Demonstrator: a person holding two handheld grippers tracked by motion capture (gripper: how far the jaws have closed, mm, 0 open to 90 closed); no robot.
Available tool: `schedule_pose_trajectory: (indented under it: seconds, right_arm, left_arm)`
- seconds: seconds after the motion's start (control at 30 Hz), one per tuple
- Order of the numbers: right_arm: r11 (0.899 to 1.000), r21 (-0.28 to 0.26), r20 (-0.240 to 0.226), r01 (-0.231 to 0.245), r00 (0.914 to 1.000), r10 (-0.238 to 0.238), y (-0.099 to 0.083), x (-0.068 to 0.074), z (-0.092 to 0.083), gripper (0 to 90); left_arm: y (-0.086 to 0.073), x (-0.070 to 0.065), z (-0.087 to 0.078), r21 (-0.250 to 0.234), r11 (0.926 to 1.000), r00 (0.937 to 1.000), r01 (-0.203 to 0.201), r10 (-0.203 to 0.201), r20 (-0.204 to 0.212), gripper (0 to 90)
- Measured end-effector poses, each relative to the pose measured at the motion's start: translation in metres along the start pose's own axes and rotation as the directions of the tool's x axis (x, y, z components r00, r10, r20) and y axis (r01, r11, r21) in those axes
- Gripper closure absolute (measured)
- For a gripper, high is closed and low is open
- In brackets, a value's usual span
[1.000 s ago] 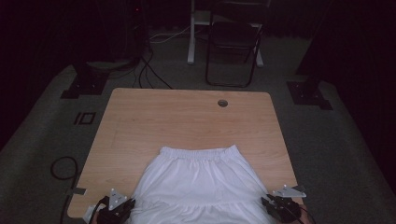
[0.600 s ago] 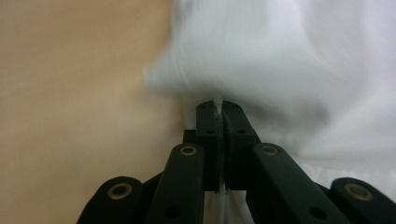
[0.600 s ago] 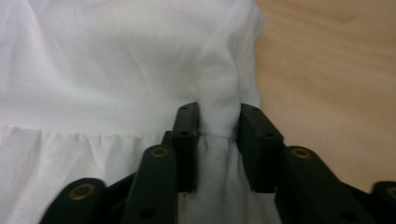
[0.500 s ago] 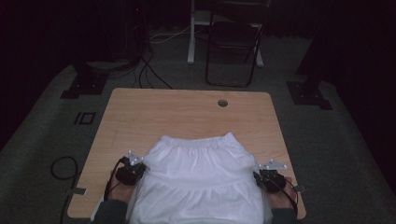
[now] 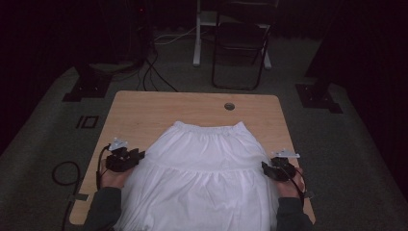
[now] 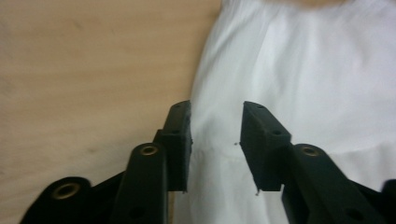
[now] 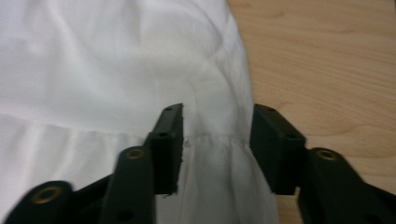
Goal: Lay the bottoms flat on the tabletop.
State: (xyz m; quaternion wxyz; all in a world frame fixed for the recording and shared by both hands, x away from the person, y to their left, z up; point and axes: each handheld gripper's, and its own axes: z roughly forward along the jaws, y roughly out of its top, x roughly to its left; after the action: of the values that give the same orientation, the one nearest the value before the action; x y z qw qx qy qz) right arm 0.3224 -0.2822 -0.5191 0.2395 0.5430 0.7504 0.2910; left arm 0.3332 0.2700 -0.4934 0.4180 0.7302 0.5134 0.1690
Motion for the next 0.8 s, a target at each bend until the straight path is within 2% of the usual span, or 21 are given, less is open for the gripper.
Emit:
schedule_pose_trajectory:
  seconds: [0.1,0.17,0.3,0.4,0.57,0.6,0.63,0.7,0.8]
  right_arm:
    - [0.999,-0.039,-0.026,0.011,0.9996,-0.012,-0.002,-0.003,-0.017,47.6]
    - [0.998,-0.052,-0.024,0.04,0.9989,-0.041,-0.004,-0.003,-0.028,44.6]
    - [0.997,-0.031,-0.022,0.077,0.9967,-0.078,-0.011,-0.006,-0.035,40.0]
    - [0.997,-0.026,-0.01,0.072,0.9973,-0.073,-0.019,-0.011,-0.036,40.1]
    - [0.998,-0.002,-0.031,0.063,0.9976,-0.063,-0.03,-0.017,-0.035,40.2]
    - [0.998,-0.002,-0.031,0.063,0.9976,-0.063,-0.03,-0.017,-0.035,40.2]
    - [0.998,0.005,-0.041,0.068,0.9969,-0.068,-0.031,-0.018,-0.034,40.3]
    - [0.997,0.033,-0.07,0.067,0.9955,-0.064,-0.035,-0.016,-0.027,41.7]
    - [0.996,0.071,-0.068,0.059,0.9962,-0.055,-0.036,-0.016,-0.019,44.3]
  left_arm:
    - [0.005,0.001,-0.015,-0.023,0.9997,0.9999,-0.012,0.012,-0.008,58.8]
    - [0.004,-0.001,-0.019,-0.016,0.9995,0.9995,-0.028,0.027,-0.015,56.5]
    - [-0.007,-0.007,-0.017,0.038,0.9963,0.9954,-0.077,0.079,-0.054,53.9]
    - [-0.021,-0.011,-0.014,0.085,0.9906,0.9914,-0.107,0.113,-0.066,52.3]
    - [-0.043,-0.014,-0.012,0.136,0.9845,0.9884,-0.11,0.123,-0.089,48.7]
    - [-0.043,-0.014,-0.012,0.136,0.9845,0.9884,-0.11,0.123,-0.089,48.4]
    - [-0.052,-0.013,-0.011,0.146,0.9855,0.9903,-0.086,0.1,-0.096,48.4]
    - [-0.058,-0.013,-0.01,0.16,0.9836,0.9895,-0.083,0.1,-0.105,47.8]
    - [-0.064,-0.014,-0.007,0.183,0.9798,0.99,-0.081,0.1,-0.1,47.8]
